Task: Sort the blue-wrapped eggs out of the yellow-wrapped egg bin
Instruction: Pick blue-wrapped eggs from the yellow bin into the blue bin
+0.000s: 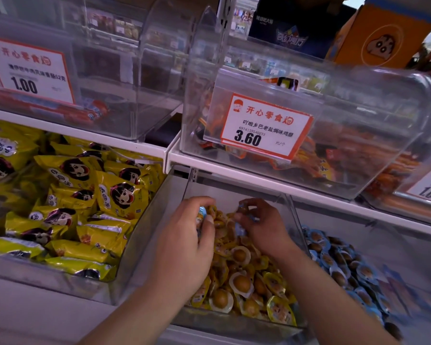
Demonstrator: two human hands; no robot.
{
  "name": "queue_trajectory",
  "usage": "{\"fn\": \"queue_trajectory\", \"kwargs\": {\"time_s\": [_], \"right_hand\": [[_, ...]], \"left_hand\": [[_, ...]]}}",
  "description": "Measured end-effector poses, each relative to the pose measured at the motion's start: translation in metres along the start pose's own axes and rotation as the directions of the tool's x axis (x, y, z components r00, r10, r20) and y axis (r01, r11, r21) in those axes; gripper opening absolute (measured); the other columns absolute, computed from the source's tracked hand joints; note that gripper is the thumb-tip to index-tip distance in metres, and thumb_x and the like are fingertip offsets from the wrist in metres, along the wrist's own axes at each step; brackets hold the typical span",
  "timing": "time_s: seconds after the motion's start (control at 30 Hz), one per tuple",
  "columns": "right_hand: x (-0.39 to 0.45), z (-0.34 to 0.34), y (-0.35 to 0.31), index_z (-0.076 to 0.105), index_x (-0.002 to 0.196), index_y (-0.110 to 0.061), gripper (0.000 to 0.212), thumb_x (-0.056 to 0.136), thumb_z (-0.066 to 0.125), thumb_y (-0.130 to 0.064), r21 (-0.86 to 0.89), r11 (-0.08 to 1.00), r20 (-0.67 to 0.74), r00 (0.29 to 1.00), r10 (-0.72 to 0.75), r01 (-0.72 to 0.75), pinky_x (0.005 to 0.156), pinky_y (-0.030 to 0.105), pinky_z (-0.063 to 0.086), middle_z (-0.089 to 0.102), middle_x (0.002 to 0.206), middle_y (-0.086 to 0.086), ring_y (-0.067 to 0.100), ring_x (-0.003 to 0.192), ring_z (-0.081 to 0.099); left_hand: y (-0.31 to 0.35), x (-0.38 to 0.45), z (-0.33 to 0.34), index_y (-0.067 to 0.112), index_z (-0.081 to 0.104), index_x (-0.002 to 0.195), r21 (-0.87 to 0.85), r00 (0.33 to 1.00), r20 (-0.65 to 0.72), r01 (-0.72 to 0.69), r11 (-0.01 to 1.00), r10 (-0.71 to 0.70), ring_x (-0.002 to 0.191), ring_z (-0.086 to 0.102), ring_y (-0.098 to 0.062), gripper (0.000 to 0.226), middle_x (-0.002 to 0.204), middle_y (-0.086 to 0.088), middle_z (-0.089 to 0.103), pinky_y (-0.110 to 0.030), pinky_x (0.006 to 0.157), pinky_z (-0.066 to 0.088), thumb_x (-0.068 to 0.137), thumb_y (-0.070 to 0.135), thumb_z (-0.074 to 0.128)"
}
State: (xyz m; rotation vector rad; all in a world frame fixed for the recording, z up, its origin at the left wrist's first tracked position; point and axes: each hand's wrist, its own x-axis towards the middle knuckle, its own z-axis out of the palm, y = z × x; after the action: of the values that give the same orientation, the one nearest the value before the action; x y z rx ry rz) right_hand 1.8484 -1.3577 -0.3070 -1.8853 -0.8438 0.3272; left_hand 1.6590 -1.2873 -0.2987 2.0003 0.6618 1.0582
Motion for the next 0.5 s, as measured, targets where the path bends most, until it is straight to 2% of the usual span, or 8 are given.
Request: {"fn": "queue_trajectory", "kwargs": {"time_s": [0.03, 0.1, 0.2, 0.27, 0.3, 0.37, 0.43, 0.5], "right_hand": [[-0.013, -0.002, -0.004, 0.070, 0.104, -0.017, 0.018, 0.088, 0.074, -0.011, 0.197, 0.978, 0.059, 0.997, 0.054, -0.065, 0.068, 0.026, 0.054, 0.075, 0.091, 0.008, 0.022, 0.083, 0.070], [-0.040, -0.004, -0.007, 0.070, 0.113, -0.020, 0.025, 0.092, 0.068, -0.008, 0.452, 0.871, 0.204, 0.973, 0.110, -0.194, 0.066, 0.032, 0.055, 0.075, 0.102, 0.013, 0.024, 0.086, 0.071], [-0.065, -0.004, -0.007, 0.066, 0.117, -0.016, 0.030, 0.093, 0.062, 0.002, 0.513, 0.825, 0.191, 0.969, 0.159, -0.236, 0.067, 0.029, 0.054, 0.073, 0.109, 0.017, 0.023, 0.090, 0.070], [-0.074, -0.004, -0.008, 0.068, 0.113, -0.015, 0.030, 0.093, 0.059, 0.006, 0.552, 0.787, 0.169, 0.961, 0.219, -0.276, 0.069, 0.031, 0.055, 0.072, 0.109, 0.020, 0.027, 0.091, 0.069], [-0.077, -0.005, -0.008, 0.068, 0.114, -0.013, 0.031, 0.093, 0.057, 0.007, 0.602, 0.733, 0.189, 0.949, 0.254, -0.316, 0.071, 0.034, 0.055, 0.071, 0.110, 0.021, 0.031, 0.093, 0.068], [-0.083, -0.009, -0.012, 0.066, 0.116, -0.006, 0.034, 0.088, 0.054, 0.008, 0.731, 0.535, 0.306, 0.904, 0.299, -0.424, 0.073, 0.039, 0.055, 0.069, 0.115, 0.025, 0.034, 0.095, 0.066], [-0.087, -0.016, -0.020, 0.061, 0.122, -0.002, 0.043, 0.079, 0.053, -0.003, 0.803, 0.306, 0.466, 0.858, 0.214, -0.512, 0.079, 0.044, 0.056, 0.067, 0.116, 0.025, 0.033, 0.094, 0.066], [-0.091, -0.022, -0.029, 0.058, 0.129, -0.003, 0.045, 0.087, 0.054, -0.018, 0.824, 0.197, 0.518, 0.848, 0.115, -0.531, 0.090, 0.045, 0.054, 0.066, 0.118, 0.020, 0.031, 0.101, 0.068]], "left_hand": [[0.003, -0.001, 0.004, 0.044, 0.053, 0.120, -0.043, 1.000, -0.008, 0.012, 0.999, -0.012, 0.094, 0.059, 0.004, 0.024, 0.106, 0.020, 0.060, -0.018, 0.077, 0.048, 0.100, 0.031, 0.051], [0.008, -0.004, 0.015, 0.050, 0.050, 0.119, -0.129, 0.997, -0.013, 0.069, 0.989, -0.071, 0.086, 0.061, 0.001, 0.023, 0.099, 0.018, 0.061, -0.024, 0.073, 0.048, 0.100, 0.037, 0.048], [0.006, -0.006, 0.036, 0.046, 0.054, 0.115, -0.204, 0.992, -0.011, 0.124, 0.971, -0.129, 0.074, 0.060, 0.003, 0.023, 0.088, 0.015, 0.061, -0.014, 0.062, 0.042, 0.099, 0.030, 0.053], [0.006, -0.008, 0.045, 0.045, 0.055, 0.110, -0.222, 0.985, 0.037, 0.170, 0.960, -0.166, 0.081, 0.058, 0.012, 0.025, 0.091, 0.016, 0.060, -0.007, 0.066, 0.041, 0.099, 0.022, 0.056], [0.006, -0.008, 0.048, 0.045, 0.055, 0.107, -0.225, 0.984, 0.048, 0.180, 0.958, -0.173, 0.087, 0.055, 0.016, 0.028, 0.094, 0.019, 0.059, -0.003, 0.069, 0.040, 0.099, 0.018, 0.057], [0.009, -0.008, 0.050, 0.044, 0.056, 0.109, -0.200, 0.993, 0.032, 0.119, 0.973, -0.115, 0.095, 0.053, 0.017, 0.032, 0.101, 0.024, 0.058, -0.001, 0.075, 0.039, 0.099, 0.014, 0.057], [0.015, -0.010, 0.052, 0.041, 0.055, 0.118, -0.135, 0.999, 0.029, -0.035, 0.990, 0.040, 0.106, 0.054, 0.011, 0.031, 0.112, 0.029, 0.056, -0.005, 0.084, 0.041, 0.100, 0.016, 0.052], [0.023, -0.016, 0.057, 0.038, 0.052, 0.128, -0.099, 0.979, 0.096, -0.169, 0.981, 0.179, 0.121, 0.052, 0.002, 0.033, 0.124, 0.025, 0.055, -0.019, 0.098, 0.043, 0.099, 0.022, 0.049]]}}
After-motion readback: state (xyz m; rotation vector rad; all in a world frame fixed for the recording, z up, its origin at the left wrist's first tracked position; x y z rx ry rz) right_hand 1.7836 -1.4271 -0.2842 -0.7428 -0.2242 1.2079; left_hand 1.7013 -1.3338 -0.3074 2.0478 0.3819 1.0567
